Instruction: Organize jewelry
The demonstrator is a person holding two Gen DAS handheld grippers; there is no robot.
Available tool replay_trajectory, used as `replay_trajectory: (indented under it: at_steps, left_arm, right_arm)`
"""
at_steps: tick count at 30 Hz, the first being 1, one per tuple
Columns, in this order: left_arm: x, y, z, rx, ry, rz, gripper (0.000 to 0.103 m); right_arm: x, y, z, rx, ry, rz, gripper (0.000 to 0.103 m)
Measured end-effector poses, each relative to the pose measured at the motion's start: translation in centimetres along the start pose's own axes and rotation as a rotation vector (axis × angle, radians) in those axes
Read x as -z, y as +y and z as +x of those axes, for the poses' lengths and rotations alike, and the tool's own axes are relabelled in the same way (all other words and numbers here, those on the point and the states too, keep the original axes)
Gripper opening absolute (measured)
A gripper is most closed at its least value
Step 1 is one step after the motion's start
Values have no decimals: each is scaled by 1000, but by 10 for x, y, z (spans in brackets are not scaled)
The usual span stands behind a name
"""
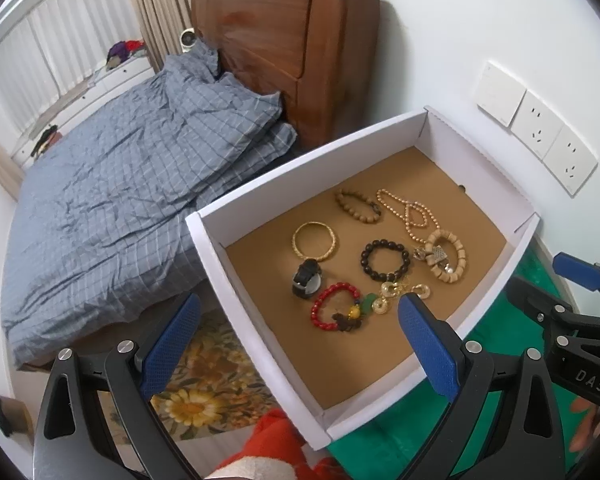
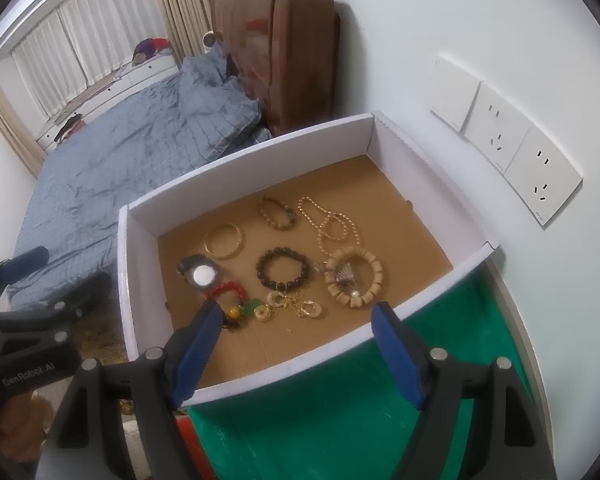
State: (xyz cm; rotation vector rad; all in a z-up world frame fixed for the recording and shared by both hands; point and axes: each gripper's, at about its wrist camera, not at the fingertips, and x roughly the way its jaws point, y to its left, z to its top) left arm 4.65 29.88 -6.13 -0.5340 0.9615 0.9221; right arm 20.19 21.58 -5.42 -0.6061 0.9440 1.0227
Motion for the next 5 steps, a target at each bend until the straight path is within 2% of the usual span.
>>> replay_trajectory:
  at_steps: [5]
  left_arm:
    - [0,0,2,-4,2,0,99]
  right_arm:
    - [1,-1,-1,0,-1,5,79]
